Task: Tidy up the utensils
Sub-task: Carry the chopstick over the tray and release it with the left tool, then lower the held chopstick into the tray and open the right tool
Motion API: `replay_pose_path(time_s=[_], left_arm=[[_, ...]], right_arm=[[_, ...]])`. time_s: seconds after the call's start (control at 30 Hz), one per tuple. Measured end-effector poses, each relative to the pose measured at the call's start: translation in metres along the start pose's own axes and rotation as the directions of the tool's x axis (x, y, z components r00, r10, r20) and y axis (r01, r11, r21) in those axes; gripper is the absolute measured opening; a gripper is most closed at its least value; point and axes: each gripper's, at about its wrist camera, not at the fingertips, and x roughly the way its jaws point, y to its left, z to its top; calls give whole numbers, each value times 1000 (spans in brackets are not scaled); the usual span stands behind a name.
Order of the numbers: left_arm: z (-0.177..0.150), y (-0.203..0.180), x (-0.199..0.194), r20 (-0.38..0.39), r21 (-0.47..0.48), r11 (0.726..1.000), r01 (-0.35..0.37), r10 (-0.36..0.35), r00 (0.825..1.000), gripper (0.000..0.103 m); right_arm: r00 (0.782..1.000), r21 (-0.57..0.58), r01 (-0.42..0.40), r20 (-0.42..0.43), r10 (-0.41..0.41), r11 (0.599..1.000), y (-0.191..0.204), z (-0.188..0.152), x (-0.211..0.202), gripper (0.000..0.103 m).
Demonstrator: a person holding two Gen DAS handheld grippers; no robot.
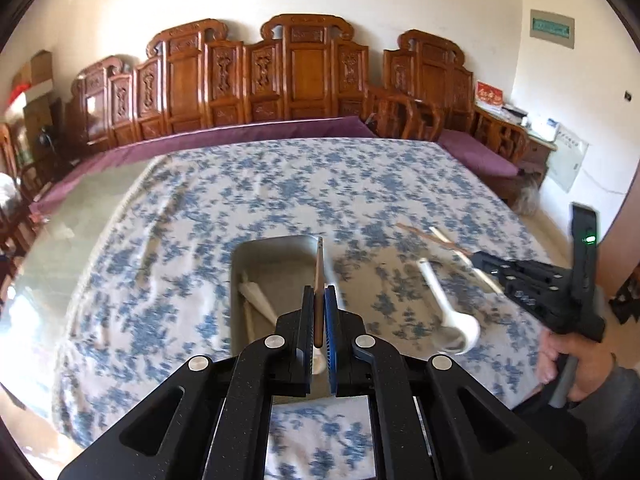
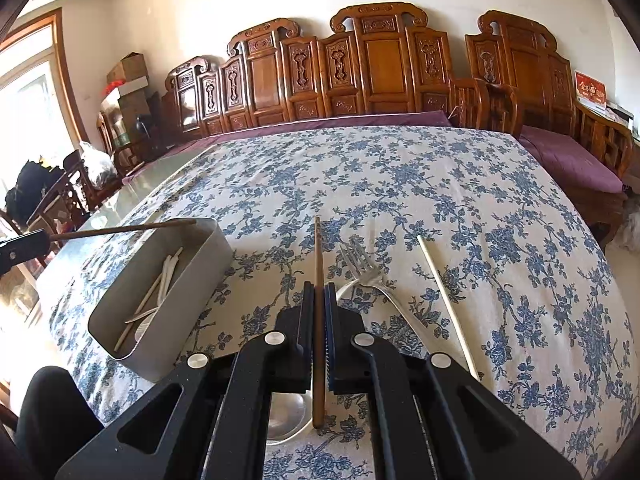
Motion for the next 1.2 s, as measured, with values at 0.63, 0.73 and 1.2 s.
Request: replay_pose_path(time_s=[0.63, 0.73, 1.2], left_arm=[[-32, 14, 68, -114, 22, 996, -89, 91, 989, 4], [-35, 14, 77, -146, 17, 997, -79, 80, 986, 4], [-37, 24, 75, -148, -13, 998, -67, 65, 987, 26]], right_arm=[[1000, -46, -26, -10, 25, 999, 23, -2, 2, 6], [1000, -49, -28, -12, 27, 998, 24, -2, 2, 6], [999, -73, -43, -19, 42, 996, 37, -3, -3, 6]])
